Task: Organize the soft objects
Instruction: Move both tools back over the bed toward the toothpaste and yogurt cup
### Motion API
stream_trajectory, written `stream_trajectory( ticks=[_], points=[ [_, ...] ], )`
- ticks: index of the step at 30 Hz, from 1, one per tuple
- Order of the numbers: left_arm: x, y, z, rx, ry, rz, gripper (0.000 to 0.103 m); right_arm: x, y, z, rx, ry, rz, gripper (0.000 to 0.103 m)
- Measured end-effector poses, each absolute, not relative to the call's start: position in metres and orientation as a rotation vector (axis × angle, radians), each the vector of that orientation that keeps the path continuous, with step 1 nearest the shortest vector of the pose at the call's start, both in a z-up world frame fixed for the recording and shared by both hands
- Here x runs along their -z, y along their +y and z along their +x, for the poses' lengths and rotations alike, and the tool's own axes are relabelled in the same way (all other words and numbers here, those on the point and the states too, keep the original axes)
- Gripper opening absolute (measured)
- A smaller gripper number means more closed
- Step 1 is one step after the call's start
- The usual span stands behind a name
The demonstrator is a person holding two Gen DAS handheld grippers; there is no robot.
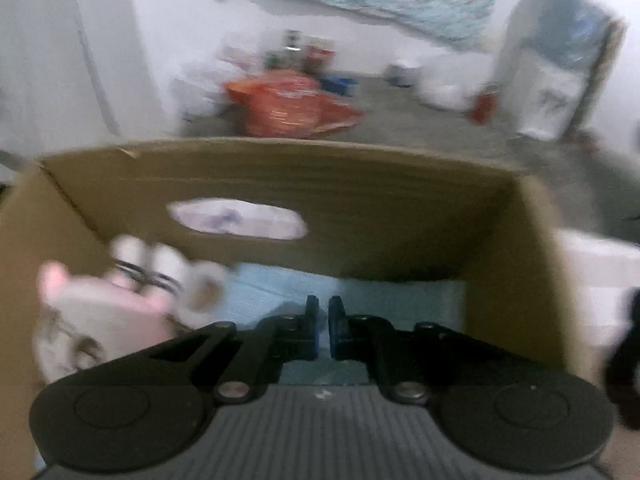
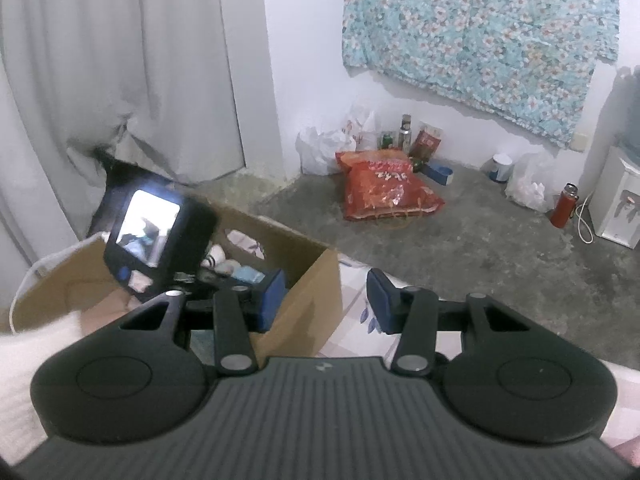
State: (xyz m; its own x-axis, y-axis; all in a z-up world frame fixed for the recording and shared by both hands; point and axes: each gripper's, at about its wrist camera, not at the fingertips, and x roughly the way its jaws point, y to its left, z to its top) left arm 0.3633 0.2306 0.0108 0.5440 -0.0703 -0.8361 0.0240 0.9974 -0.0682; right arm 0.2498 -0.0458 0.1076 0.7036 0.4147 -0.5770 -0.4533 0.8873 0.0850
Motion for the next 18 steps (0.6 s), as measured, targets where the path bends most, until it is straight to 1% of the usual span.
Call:
stream_trajectory(
  ticks=[1, 4, 8, 9, 10, 12, 13, 15, 17, 18],
  points=[
    [-0.010, 0.230, 0.364, 0.108, 1.016, -0.093, 0.004, -0.112, -0.053, 0.247, -0.477, 0.621, -0.058, 0.045],
    [0.005, 0.230, 0.375, 0.124, 1.077, -0.151, 0.006, -0.125, -0.074, 0.234, -0.467, 0.609, -0.042, 0.045],
    [0.006, 0.228, 0.378, 0.078, 1.055, -0.132, 0.006, -0.144, -0.112, 0.196, -0.443, 0.574, -0.008, 0.045],
    [0.003, 0.228, 0.376, 0.060, 1.063, -0.118, 0.011, -0.149, -0.123, 0.186, -0.436, 0.562, 0.003, 0.045],
    [-0.001, 0.227, 0.374, 0.032, 1.070, -0.081, 0.014, -0.153, -0.135, 0.174, -0.429, 0.550, 0.021, 0.045],
    [-0.021, 0.219, 0.358, -0.005, 1.036, 0.029, 0.015, -0.158, -0.160, 0.154, -0.429, 0.540, 0.056, 0.046],
    [-0.034, 0.213, 0.349, -0.009, 1.012, 0.083, 0.018, -0.160, -0.173, 0.143, -0.430, 0.541, 0.080, 0.046],
    [-0.064, 0.202, 0.325, -0.014, 0.962, 0.165, 0.020, -0.159, -0.197, 0.122, -0.440, 0.548, 0.104, 0.046],
    [-0.097, 0.191, 0.291, 0.034, 0.896, 0.175, 0.027, -0.153, -0.221, 0.099, -0.428, 0.547, 0.129, 0.046],
    [-0.112, 0.187, 0.278, 0.072, 0.864, 0.153, 0.034, -0.149, -0.234, 0.087, -0.421, 0.548, 0.140, 0.047]
  ],
)
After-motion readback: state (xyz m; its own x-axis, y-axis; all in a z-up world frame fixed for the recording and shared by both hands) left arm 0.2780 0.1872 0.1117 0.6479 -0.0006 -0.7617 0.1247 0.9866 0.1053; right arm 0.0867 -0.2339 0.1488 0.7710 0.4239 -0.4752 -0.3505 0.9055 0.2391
